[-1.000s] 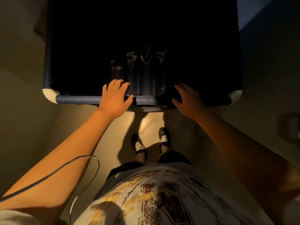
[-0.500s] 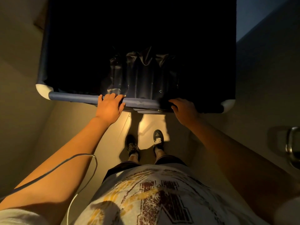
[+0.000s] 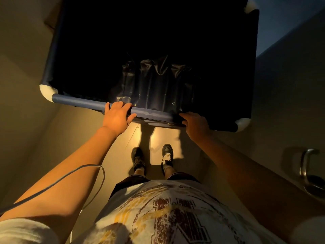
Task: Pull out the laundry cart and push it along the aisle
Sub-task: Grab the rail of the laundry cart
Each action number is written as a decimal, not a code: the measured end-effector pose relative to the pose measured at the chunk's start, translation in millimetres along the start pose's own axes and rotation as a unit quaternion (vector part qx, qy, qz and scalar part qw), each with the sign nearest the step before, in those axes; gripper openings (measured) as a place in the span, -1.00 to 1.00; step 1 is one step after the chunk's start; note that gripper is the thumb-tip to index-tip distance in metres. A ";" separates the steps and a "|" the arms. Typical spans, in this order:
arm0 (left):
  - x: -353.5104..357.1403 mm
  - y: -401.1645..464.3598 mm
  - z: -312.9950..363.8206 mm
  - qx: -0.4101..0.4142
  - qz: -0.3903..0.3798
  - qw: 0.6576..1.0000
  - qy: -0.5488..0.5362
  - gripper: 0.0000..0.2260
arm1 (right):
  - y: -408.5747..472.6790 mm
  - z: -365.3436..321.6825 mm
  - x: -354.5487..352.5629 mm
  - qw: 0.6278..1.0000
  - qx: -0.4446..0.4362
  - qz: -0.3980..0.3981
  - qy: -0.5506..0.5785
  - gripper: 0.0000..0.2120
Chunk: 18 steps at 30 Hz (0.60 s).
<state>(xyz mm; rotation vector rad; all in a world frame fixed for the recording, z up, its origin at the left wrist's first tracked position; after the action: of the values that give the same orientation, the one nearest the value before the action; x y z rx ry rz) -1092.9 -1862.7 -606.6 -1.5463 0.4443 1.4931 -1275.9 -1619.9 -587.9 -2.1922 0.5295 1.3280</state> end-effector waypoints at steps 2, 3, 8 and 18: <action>0.6 -0.2 2.6 -0.001 0.002 1.000 -0.004 -0.61 | -1.0 2.1 0.3 1.000 -0.006 -0.005 -0.002 -0.65; 0.9 -0.9 4.2 -0.001 0.002 1.000 -0.005 -0.61 | -1.6 3.5 1.1 1.000 -0.007 -0.011 -0.005 -0.64; -1.5 -4.7 15.1 -0.001 0.000 1.000 -0.005 -0.60 | -8.7 11.2 1.6 1.000 0.003 -0.012 -0.014 -0.61; -6.2 -2.5 27.3 0.064 -0.001 0.998 -0.009 -0.62 | -25.1 35.8 -2.4 0.998 0.051 -0.026 -0.018 -0.63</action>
<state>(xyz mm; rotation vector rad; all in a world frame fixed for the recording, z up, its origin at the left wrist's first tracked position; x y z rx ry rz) -1108.4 -1841.9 -595.9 -1.4307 0.5173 1.4471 -1287.5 -1578.1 -593.8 -2.0817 0.5120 1.2844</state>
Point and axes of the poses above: each hand's wrist, its own y-axis towards the middle knuckle, its own x-axis out of the palm, z = x × y, the point moved 7 cm from there along y, towards the middle knuckle, and after that the axes turned 1 degree about y, right-handed, at the moved point
